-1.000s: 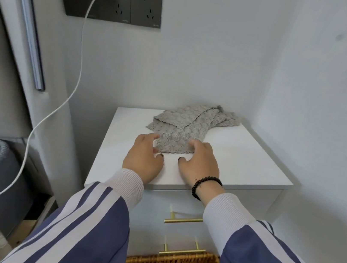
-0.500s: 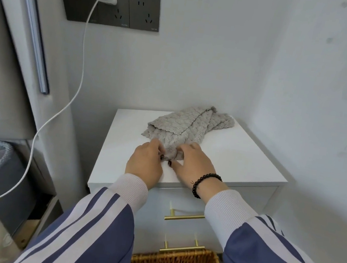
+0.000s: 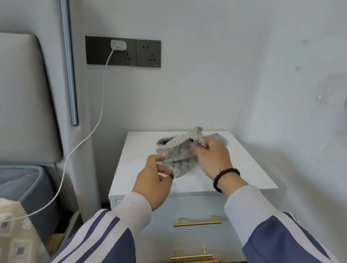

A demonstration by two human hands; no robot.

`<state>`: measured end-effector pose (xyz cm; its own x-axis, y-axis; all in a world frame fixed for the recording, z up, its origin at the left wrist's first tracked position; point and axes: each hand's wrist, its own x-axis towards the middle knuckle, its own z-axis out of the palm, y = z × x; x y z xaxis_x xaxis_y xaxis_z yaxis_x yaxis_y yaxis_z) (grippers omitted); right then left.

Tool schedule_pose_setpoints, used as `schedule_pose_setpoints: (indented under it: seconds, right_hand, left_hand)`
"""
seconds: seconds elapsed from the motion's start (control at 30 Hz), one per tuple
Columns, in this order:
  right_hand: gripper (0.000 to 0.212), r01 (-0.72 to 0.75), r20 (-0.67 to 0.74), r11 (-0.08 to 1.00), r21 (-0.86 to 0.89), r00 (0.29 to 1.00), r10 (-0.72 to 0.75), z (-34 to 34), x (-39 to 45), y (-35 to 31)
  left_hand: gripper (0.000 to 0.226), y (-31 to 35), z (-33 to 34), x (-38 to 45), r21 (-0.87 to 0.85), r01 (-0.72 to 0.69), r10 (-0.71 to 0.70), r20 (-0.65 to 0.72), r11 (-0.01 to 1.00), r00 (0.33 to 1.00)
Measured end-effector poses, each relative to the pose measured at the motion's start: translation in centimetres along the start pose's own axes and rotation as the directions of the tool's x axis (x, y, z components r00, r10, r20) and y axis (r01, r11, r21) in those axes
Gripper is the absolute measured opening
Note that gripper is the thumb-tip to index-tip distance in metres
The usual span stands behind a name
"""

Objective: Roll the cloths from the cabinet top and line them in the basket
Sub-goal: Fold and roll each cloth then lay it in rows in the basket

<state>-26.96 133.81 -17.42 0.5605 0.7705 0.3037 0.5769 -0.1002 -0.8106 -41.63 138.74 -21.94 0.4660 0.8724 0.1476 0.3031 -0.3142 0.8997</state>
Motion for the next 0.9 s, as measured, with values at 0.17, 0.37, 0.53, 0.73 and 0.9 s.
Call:
schedule_pose_setpoints:
  seconds: [0.17,0.37,0.53,0.73,0.9]
  right_hand:
    - [0.04,0.21,-0.141,0.951,0.228,0.973,-0.182,-2.5,-1.6,-4.8]
    - [0.044,0.193,-0.045,0.938,0.287,0.981,-0.188,-3.7,-3.6,-7.6]
    - [0.043,0.146,0.06,0.946,0.288,0.984,-0.17,-4.4,-6.4,-8.0]
    - [0.028,-0.007,-0.072,0.937,0.35,0.997,0.034,-5.8,-10.2,-5.0]
    - [0.031,-0.051,-0.157,0.933,0.356,0.981,0.114,-7.4,-12.0,-2.9]
  left_hand:
    - [0.046,-0.6,-0.9,-1.7,-0.145,0.148,-0.154,-0.034,0.978,0.987]
    - [0.066,1.4,-1.2,-3.9,-0.249,0.077,-0.081,-0.008,0.966,0.997]
    - [0.046,2.4,-2.3,-5.9,-0.186,-0.087,0.082,-0.036,0.979,0.996]
    - [0.018,2.5,-3.6,-8.4,-0.063,-0.108,0.108,-0.001,0.992,0.994]
    - [0.02,2.6,-5.1,-9.7,-0.024,-0.091,0.092,0.046,0.996,0.995]
